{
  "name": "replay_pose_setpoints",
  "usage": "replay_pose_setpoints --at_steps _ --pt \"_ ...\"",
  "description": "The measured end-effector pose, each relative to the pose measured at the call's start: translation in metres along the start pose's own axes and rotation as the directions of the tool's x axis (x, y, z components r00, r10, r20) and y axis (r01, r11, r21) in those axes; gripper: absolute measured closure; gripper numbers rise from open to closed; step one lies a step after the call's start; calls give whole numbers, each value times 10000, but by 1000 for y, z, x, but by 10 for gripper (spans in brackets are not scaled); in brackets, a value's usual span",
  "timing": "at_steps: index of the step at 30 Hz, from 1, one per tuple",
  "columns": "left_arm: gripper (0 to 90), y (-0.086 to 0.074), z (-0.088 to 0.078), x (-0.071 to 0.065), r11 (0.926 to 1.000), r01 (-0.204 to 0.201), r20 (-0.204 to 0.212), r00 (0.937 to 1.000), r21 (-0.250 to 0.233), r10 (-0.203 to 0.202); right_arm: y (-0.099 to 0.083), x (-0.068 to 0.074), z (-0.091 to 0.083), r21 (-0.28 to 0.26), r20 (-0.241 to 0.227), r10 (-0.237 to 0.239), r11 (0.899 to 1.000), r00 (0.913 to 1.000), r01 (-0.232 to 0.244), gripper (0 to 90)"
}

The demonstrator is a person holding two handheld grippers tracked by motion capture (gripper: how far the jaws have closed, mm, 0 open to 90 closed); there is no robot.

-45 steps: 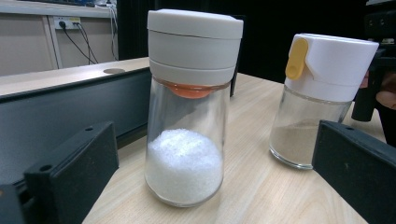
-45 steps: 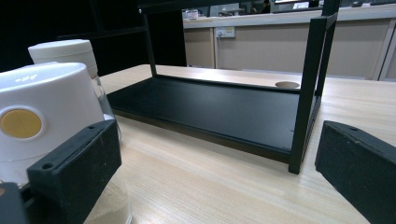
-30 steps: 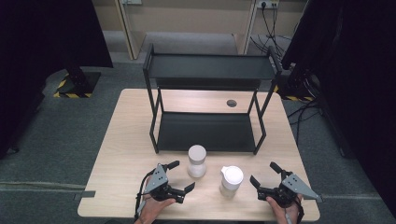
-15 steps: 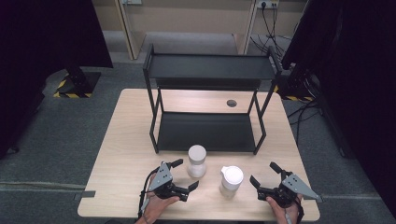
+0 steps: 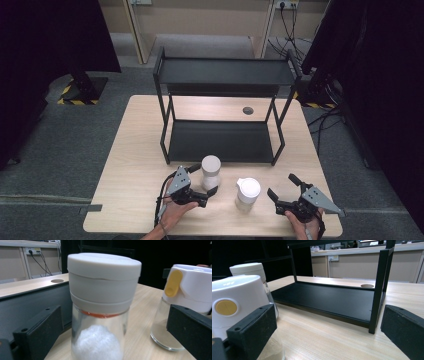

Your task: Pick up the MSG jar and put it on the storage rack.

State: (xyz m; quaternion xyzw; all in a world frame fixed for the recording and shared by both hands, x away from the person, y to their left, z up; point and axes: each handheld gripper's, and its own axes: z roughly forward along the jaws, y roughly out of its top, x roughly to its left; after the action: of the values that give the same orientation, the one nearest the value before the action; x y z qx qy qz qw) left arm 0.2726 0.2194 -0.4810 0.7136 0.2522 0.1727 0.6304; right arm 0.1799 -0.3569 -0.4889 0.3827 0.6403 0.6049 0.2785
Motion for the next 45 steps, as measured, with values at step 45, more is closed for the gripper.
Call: replay_pose_setpoints --at_steps 45 --pt "349 18 25 5 9948 -893 -144 9958 484 901 -1 -1 0 -18 -81 36 10000 10000 -37 5"
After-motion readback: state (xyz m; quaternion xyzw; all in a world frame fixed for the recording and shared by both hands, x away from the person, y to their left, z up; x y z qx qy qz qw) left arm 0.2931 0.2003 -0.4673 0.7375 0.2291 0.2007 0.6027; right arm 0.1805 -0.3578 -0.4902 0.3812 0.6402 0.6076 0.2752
